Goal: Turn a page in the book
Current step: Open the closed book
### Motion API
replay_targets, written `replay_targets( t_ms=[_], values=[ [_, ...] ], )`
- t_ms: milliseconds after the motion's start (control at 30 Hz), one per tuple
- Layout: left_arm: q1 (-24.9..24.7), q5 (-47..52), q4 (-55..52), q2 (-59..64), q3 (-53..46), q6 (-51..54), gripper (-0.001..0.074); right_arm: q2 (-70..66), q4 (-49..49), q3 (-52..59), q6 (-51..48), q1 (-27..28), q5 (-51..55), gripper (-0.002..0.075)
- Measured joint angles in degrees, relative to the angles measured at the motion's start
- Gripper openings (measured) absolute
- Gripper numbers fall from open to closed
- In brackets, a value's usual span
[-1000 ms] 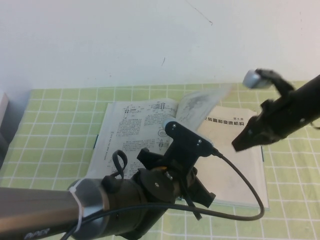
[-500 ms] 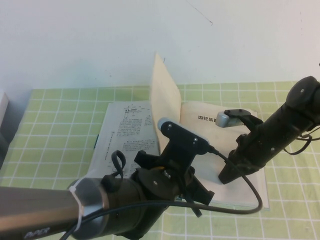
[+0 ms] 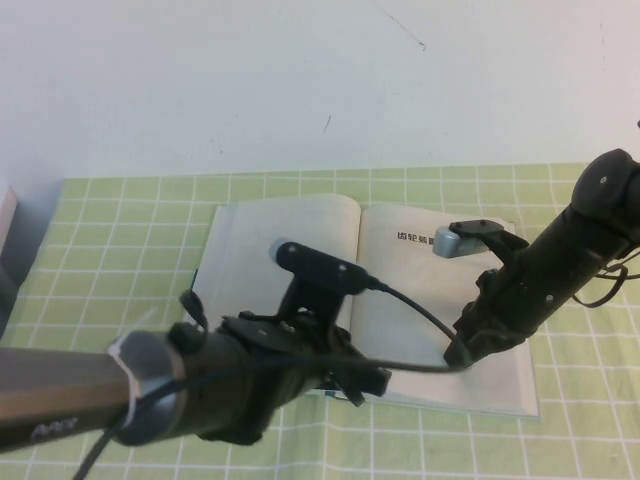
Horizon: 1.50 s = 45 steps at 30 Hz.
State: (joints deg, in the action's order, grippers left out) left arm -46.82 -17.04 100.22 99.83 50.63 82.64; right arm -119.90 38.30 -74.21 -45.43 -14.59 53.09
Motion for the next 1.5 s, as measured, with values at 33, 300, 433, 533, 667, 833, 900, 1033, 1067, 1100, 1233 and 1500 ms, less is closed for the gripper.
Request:
replay_targets(
  t_ms=[33, 300, 433, 533, 667, 833, 900, 1033, 1067, 1100, 1233, 1500],
  values=[
    [1.49, 2.11, 0.0, 0.14, -0.24, -0.49, -0.0004, -0.01, -0.29, 0.0, 0.03, 0.0, 0.1, 0.0002],
    [10.66, 17.77, -0.25, 3.21, -1.23, -2.89, -0.0004, 0.12, -1.98, -0.1, 1.45, 0.0, 0.34, 0.0001],
    [11.07, 19.14, -0.33, 3.8, -1.23, -2.89, -0.0004, 0.36, -2.2, -0.1, 1.57, 0.0, 0.34, 0.0001],
    [11.15, 19.26, -0.35, 3.27, -1.23, -2.89, -0.0004, 1.47, -4.14, 0.01, 1.57, 0.0, -0.03, 0.0001],
    [11.15, 19.62, -0.56, -0.69, -1.6, -2.69, -0.0004, 6.51, -11.81, 0.49, 1.57, 0.16, -3.14, 0.0],
    [11.15, 19.51, -1.06, -9.37, -1.6, -2.46, -0.0004, 18.1, -21.85, -1.3, 2.93, 0.33, -3.44, -0.0001],
    [11.15, 19.51, -1.62, -13.08, -1.6, -2.46, -0.0004, 22.54, -27.81, -2.21, 5.95, 0.33, -2.74, -0.0001],
    [11.15, 19.7, -3.82, -19.98, -1.63, -3.22, -0.0004, 32.01, -40.79, -3.42, 13.68, 0.33, -1.23, -0.0001],
    [11.15, 20.13, -4.55, -21.79, -1.63, -4.07, -0.0004, 34.33, -43.81, -3.41, 15.33, 0.33, -0.7, -0.0001],
    [11.15, 21.02, -5.24, -23.62, -1.74, -4.86, -0.0004, 36.12, -46.02, -3.41, 16.54, 0.33, -0.08, -0.0001],
    [13.0, 28.39, -6.54, -30.29, -1.73, -6.85, -0.0004, 44.26, -52.41, -3.41, 21.03, 0.33, 2.83, -0.0001],
    [19.2, 36.28, -22.0, -41.72, 0.33, -14.06, -0.0004, 58.38, -48.86, -3.11, 22.83, 0.44, 4.09, -0.0001]
  ],
)
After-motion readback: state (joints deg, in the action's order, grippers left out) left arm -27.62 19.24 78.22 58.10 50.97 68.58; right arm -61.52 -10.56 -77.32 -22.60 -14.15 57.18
